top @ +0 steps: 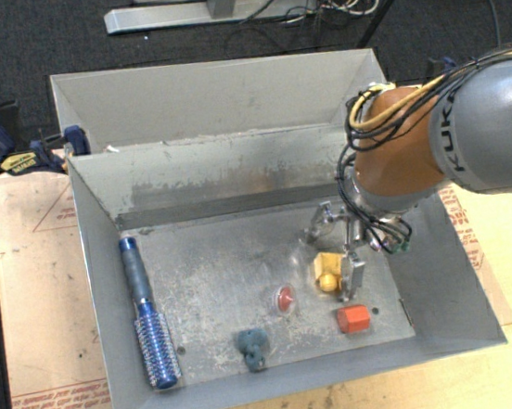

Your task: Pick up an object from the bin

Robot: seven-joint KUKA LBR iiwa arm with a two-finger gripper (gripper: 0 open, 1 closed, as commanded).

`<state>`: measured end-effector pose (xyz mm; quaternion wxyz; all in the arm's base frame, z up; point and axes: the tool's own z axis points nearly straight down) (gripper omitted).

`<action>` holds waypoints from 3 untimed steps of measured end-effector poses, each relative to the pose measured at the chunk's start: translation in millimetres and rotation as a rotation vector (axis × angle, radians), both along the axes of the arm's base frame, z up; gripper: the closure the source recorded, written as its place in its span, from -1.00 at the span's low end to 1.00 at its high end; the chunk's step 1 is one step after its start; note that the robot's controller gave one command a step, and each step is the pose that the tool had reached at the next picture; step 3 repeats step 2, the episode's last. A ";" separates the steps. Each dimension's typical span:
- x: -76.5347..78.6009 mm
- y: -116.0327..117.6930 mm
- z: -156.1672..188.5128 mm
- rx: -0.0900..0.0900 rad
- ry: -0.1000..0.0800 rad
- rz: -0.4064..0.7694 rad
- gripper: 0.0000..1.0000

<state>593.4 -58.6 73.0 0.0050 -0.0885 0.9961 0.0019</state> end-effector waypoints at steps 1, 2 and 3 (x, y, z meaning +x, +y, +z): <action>2.5 -0.7 2.7 -0.003 -0.011 0.000 1.00; 20.4 10.8 169.3 -0.005 -0.004 0.027 1.00; 20.4 10.8 169.3 -0.005 -0.004 0.027 1.00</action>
Offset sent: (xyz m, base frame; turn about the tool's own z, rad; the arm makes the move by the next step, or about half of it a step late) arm 0.0000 0.0000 0.0000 0.0000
